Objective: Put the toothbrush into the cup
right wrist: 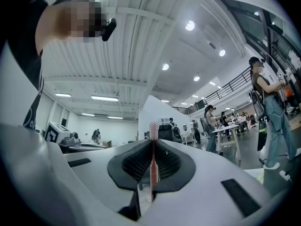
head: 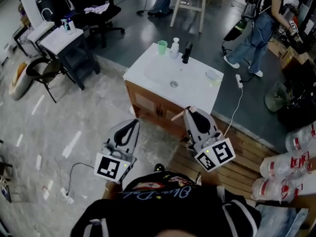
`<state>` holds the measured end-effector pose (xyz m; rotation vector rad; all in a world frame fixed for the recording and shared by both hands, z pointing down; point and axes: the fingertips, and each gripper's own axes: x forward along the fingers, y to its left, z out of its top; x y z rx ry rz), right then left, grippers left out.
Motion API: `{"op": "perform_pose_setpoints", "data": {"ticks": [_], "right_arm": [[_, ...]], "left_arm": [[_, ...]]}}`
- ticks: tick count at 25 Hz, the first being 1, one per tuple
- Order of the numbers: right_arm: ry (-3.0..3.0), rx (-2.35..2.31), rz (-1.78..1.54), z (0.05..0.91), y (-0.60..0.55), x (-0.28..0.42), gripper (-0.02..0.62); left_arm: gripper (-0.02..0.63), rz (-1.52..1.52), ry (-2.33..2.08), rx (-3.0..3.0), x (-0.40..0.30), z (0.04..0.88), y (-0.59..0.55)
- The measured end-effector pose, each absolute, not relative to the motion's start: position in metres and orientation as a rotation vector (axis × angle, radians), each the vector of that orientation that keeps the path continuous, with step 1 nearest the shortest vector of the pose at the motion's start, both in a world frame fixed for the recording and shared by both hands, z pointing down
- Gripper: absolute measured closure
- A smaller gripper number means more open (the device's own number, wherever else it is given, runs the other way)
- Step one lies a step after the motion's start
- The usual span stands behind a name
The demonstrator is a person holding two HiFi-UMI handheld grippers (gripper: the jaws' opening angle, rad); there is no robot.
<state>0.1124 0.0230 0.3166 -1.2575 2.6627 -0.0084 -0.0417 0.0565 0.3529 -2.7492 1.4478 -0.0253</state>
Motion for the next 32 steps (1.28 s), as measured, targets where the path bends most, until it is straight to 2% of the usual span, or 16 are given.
{"op": "perform_pose_setpoints", "data": {"ticks": [9, 22, 32], "right_arm": [[2.565, -1.373, -0.078, 0.333, 0.003, 0.155, 0.584], [2.429, -1.607, 0.025, 0.329, -0.052, 0.197, 0.584], [2.396, -1.712, 0.036, 0.335, -0.159, 0.175, 0.584]], "left_arm": [[0.606, -0.097, 1.316, -2.84, 0.0, 0.361, 0.024], [0.606, -0.031, 1.074, -2.886, 0.032, 0.361, -0.073], [0.606, -0.026, 0.97, -2.937, 0.017, 0.371, -0.195]]}}
